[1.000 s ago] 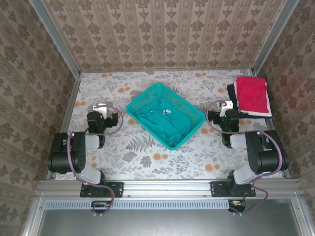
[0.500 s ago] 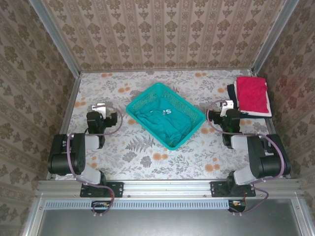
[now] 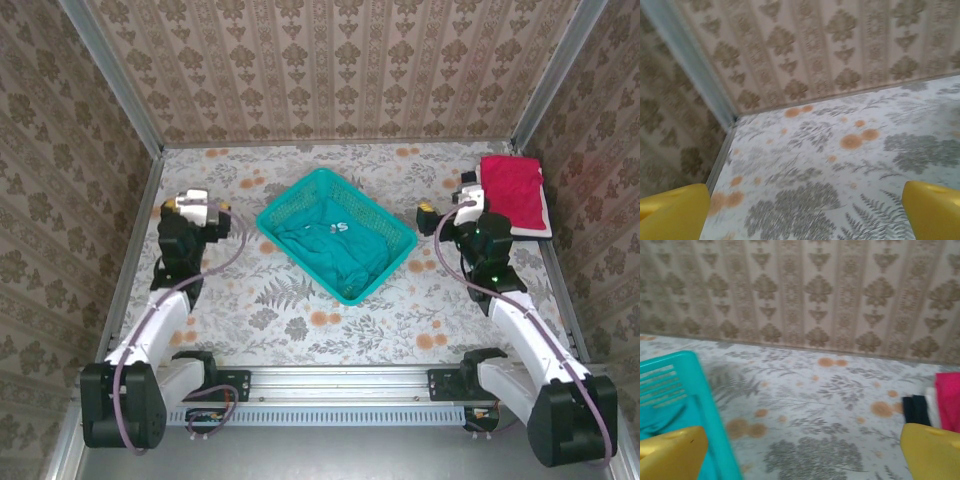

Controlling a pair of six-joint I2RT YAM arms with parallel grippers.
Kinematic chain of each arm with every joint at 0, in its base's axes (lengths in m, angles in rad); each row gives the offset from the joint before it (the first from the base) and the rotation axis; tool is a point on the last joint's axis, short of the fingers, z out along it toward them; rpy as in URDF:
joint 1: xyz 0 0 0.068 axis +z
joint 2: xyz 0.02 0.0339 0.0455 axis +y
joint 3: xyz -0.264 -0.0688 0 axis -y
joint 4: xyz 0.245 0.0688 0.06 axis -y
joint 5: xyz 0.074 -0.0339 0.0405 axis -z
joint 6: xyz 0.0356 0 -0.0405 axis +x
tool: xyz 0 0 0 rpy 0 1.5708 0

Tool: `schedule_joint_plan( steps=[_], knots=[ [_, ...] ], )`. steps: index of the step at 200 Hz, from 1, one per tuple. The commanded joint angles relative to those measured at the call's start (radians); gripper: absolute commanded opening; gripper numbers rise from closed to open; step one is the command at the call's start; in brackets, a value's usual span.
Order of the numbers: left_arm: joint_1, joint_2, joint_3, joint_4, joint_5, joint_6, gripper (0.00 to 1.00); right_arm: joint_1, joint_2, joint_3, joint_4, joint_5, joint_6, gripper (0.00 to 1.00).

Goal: Fold and stack the t-shirts

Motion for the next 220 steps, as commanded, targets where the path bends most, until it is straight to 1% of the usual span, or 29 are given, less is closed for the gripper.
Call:
schedule_joint_plan(
  steps=[1, 27, 46, 62, 92, 111, 132, 141, 166, 183, 204, 220],
  knots=[
    [-0.038, 0.076, 0.172, -0.277, 0.189, 0.165, 1.0, 0.083, -0.035, 0.042, -0.147, -0.084, -0.023, 1.0],
    [-0.129, 0.227, 0.316, -0.383, 0.23, 0.279, 1.0, 0.233, -0.024, 0.079, -0.229, -0.083, -0.073, 1.0],
    [-0.149, 0.37, 0.446, -0.493, 0.288, 0.319, 1.0, 0.349, 0.001, 0.109, -0.279, -0.051, -0.141, 1.0],
    [-0.154, 0.496, 0.571, -0.605, 0.332, 0.345, 1.0, 0.409, 0.017, 0.124, -0.294, -0.038, -0.177, 1.0],
    [-0.161, 0.708, 0.79, -0.798, 0.392, 0.371, 0.99, 0.428, 0.026, 0.116, -0.259, -0.039, -0.151, 1.0],
    [-0.168, 0.835, 0.936, -0.933, 0.421, 0.381, 0.94, 0.429, 0.026, 0.111, -0.259, -0.025, -0.153, 1.0],
    [-0.173, 0.934, 1.047, -1.01, 0.437, 0.354, 0.88, 0.43, 0.022, 0.107, -0.272, -0.002, -0.168, 1.0],
    [-0.175, 0.962, 1.083, -1.036, 0.447, 0.347, 0.83, 0.43, 0.019, 0.104, -0.276, 0.006, -0.173, 1.0],
    [-0.176, 1.019, 1.163, -1.095, 0.493, 0.322, 0.67, 0.429, 0.006, 0.089, -0.282, 0.023, -0.181, 1.0],
    [-0.174, 1.047, 1.206, -1.13, 0.56, 0.311, 0.59, 0.43, 0.003, 0.076, -0.279, 0.029, -0.186, 1.0],
    [-0.171, 1.071, 1.241, -1.153, 0.598, 0.281, 0.38, 0.43, 0.007, 0.068, -0.277, 0.037, -0.19, 1.0],
    [-0.165, 1.071, 1.236, -1.139, 0.619, 0.253, 0.27, 0.43, 0.01, 0.063, -0.276, 0.04, -0.188, 1.0]
  ],
)
